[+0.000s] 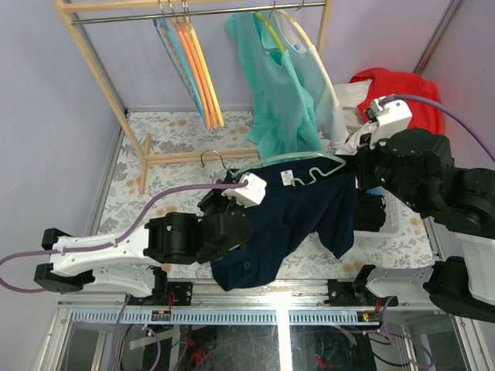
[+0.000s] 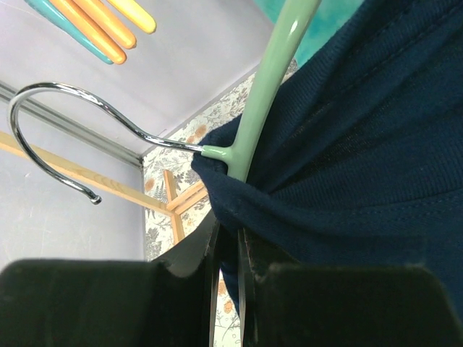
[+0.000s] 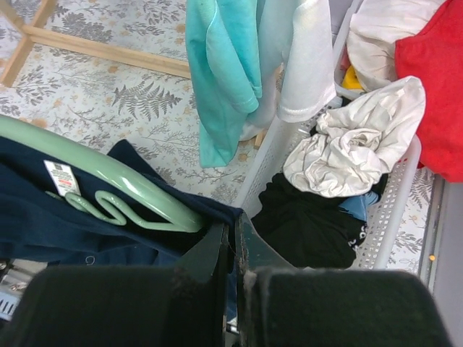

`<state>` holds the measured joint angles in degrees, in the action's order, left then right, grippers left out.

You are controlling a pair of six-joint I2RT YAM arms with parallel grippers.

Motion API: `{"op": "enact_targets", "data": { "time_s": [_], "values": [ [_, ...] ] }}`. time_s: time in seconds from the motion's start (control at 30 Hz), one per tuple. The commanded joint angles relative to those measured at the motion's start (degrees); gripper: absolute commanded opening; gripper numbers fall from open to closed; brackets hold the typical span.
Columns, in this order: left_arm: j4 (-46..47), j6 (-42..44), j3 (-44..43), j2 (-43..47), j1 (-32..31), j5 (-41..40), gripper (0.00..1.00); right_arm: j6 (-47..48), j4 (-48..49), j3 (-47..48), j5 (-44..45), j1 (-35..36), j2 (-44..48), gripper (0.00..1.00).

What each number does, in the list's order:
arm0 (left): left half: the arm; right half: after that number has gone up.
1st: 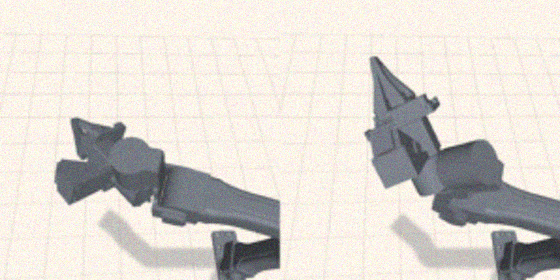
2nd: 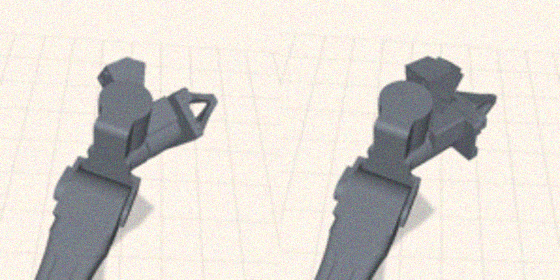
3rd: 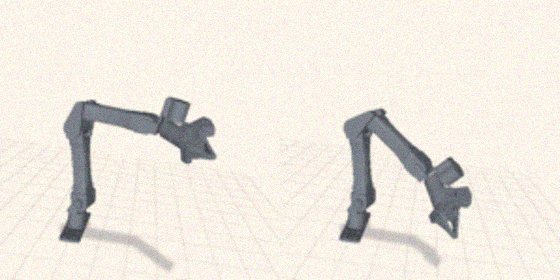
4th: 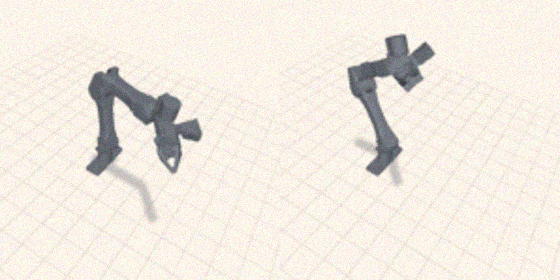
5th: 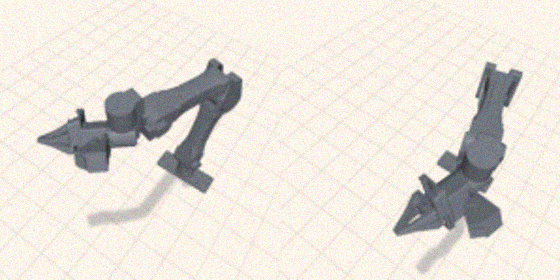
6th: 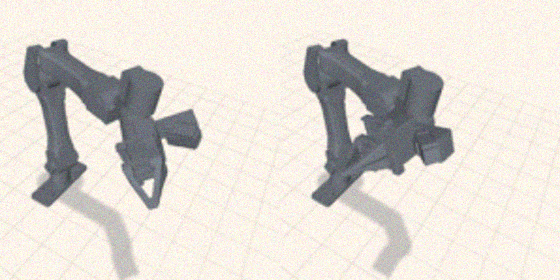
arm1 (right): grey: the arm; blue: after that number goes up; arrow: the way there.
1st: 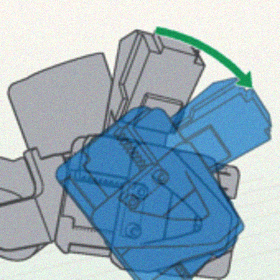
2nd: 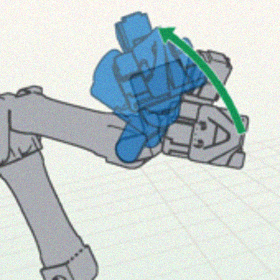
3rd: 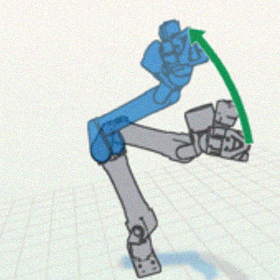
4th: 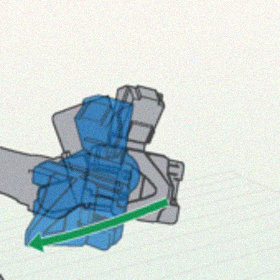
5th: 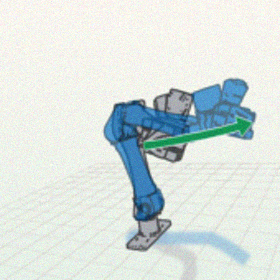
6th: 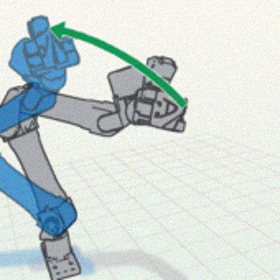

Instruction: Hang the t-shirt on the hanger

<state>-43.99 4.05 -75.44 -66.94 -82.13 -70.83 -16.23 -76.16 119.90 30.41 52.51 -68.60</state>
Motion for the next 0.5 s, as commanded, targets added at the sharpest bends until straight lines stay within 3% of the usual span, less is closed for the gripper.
{"op": "enact_targets", "data": {
  "time_s": [0.0, 0.47],
  "values": [
    [-7.0, -2.3, -1.1, -0.8, 0.2, -5.7, 0.00, 1.4, -1.0, 0.2, 3.2, -0.4, 4.2, 0.00],
    [-11.7, -3.8, -0.7, -2.2, 0.2, -6.2, 0.00, 1.2, -2.0, 0.2, 2.5, -0.4, 3.8, 0.00]
  ]
}}
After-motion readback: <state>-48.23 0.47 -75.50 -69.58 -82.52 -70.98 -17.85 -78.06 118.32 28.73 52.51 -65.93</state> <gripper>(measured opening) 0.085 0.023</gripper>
